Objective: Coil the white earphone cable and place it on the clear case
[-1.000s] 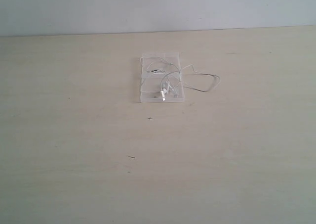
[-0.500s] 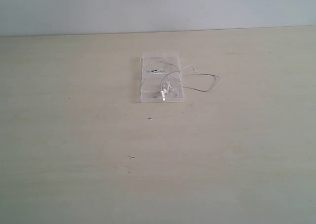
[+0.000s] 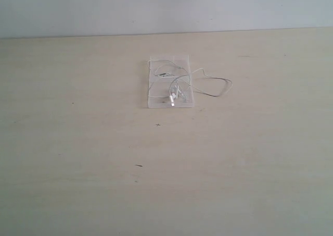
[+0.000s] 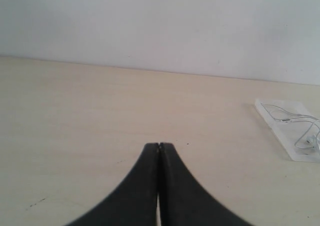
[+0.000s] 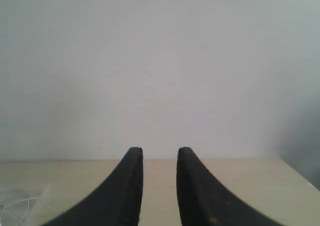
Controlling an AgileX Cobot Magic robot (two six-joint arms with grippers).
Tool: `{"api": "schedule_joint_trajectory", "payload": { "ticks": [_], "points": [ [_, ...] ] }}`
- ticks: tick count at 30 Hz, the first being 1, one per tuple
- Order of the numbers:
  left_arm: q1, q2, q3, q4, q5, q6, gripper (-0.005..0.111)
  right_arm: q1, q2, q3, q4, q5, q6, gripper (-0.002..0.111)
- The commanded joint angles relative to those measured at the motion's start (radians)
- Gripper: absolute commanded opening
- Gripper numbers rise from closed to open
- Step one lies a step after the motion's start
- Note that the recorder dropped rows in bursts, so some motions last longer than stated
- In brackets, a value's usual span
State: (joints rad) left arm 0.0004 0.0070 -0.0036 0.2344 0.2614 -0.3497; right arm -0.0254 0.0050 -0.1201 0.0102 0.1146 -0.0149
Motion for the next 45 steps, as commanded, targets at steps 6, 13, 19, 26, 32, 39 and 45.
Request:
{"api": "schedule_joint_trajectory", "payload": {
  "ticks": [6, 13, 19, 26, 32, 39, 45],
  "points": [
    [0.003, -0.007, 0.004, -0.004, -0.004, 0.001, 0.0, -0.004, -0.005, 0.12, -0.027, -0.014, -0.007, 0.024],
    [0.003, -0.007, 0.004, -0.004, -0.004, 0.001, 0.0, -0.004, -0.005, 0.12, -0.027, 0.104, -0.009, 0.024],
    [0.003, -0.007, 0.004, -0.004, -0.004, 0.001, 0.0, -0.004, -0.005, 0.12, -0.024, 0.194, 0.025, 0.024],
    [0.003, -0.007, 0.004, -0.004, -0.004, 0.001, 0.0, -0.004, -0.005, 0.12, -0.024, 0.194, 0.025, 0.024],
    [0.003, -0.007, 0.004, -0.004, -0.004, 0.001, 0.0, -0.004, -0.005, 0.12, -0.024, 0.194, 0.025, 0.024],
    [0.003, -0.007, 0.004, -0.004, -0.004, 0.001, 0.0, -0.004, -0.005, 0.12, -0.024, 0.194, 0.027, 0.024],
    [0.003, -0.007, 0.004, -0.004, -0.004, 0.001, 0.0, -0.004, -0.005, 0.12, -0.016, 0.194, 0.025, 0.024]
  ]
}}
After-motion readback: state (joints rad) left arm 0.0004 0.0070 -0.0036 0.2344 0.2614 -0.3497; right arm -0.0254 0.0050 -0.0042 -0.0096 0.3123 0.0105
